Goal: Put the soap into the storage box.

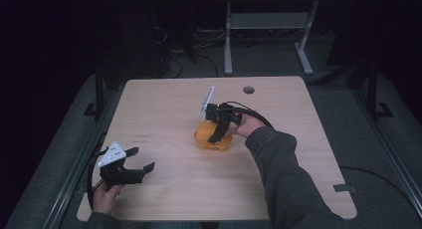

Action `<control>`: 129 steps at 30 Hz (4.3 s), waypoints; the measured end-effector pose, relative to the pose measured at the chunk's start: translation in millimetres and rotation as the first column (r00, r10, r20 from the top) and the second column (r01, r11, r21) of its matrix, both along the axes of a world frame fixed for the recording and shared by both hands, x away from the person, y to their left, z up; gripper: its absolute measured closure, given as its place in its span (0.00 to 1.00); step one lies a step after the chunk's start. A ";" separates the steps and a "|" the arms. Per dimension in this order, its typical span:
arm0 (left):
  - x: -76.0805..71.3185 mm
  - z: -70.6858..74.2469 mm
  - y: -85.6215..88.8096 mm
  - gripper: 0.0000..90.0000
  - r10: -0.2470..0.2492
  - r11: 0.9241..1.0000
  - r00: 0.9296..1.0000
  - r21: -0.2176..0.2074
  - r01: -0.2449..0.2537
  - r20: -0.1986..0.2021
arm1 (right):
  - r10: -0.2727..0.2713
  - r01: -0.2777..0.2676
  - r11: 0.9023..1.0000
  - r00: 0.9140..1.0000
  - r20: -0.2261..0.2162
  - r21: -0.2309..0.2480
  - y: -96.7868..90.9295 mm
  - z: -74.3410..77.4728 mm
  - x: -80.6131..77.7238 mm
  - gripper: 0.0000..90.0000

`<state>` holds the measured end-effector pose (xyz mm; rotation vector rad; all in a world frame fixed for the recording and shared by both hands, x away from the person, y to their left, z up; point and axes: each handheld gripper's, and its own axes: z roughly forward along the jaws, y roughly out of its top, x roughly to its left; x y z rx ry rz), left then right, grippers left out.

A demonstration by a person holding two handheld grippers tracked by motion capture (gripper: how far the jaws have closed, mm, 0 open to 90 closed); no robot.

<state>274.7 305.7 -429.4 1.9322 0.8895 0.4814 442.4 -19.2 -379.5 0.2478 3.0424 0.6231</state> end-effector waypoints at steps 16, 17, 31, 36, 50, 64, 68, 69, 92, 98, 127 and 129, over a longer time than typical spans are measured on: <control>-0.1 -0.2 -1.0 0.16 0.002 1.000 1.000 -0.003 -0.002 -0.004 | -0.045 0.042 0.995 0.999 0.023 0.087 -19.3 11.0 -5.2 0.22; -0.2 -0.3 -1.0 0.16 0.002 1.000 1.000 -0.005 -0.002 -0.004 | -0.049 0.047 0.995 0.998 0.025 0.085 -20.1 11.3 -5.4 0.22; -0.8 0.0 -1.4 0.16 0.002 1.000 1.000 0.004 -0.002 -0.006 | -0.093 0.090 0.990 0.996 0.020 0.112 -38.1 15.3 -8.9 0.22; -1.0 0.1 -1.6 0.16 0.003 1.000 1.000 0.002 -0.003 -0.005 | -0.118 0.114 0.986 0.993 0.023 0.121 -45.2 16.0 -8.2 0.22; -1.1 -0.1 -1.7 0.16 0.001 1.000 1.000 0.004 -0.001 -0.006 | -0.157 0.152 0.979 0.987 0.027 0.138 -64.9 17.0 -13.1 0.22; -1.2 0.0 -1.7 0.16 0.002 1.000 1.000 0.003 -0.002 -0.005 | -0.166 0.160 0.977 0.986 0.026 0.144 -74.1 19.5 -17.6 0.22; -1.3 0.0 -1.8 0.16 0.002 1.000 1.000 0.002 -0.002 -0.003 | -0.172 0.167 0.976 0.985 0.027 0.140 -78.0 21.3 -20.0 0.22; -1.3 0.1 -1.8 0.16 0.001 1.000 1.000 0.003 -0.001 -0.004 | -0.177 0.172 0.975 0.984 0.023 0.141 -79.0 21.7 -20.7 0.23; -1.1 0.0 -2.6 0.16 -0.001 1.000 1.000 0.011 0.001 -0.006 | -0.227 0.223 0.965 0.974 0.016 0.141 -111.1 12.8 -31.7 0.24; -1.2 0.1 -2.9 0.16 -0.001 1.000 1.000 0.013 0.001 -0.005 | -0.244 0.242 0.960 0.970 -0.001 0.142 -118.4 8.0 -36.0 0.24; -0.8 -0.7 -4.8 0.16 -0.001 1.000 1.000 0.013 0.001 -0.006 | -0.292 0.290 0.946 0.956 -0.011 0.141 -144.0 -8.9 -56.3 0.24; -0.5 -0.8 -4.7 0.16 -0.001 1.000 1.000 0.014 0.001 -0.005 | -0.292 0.291 0.947 0.956 -0.008 0.139 -145.4 -10.5 -57.4 0.24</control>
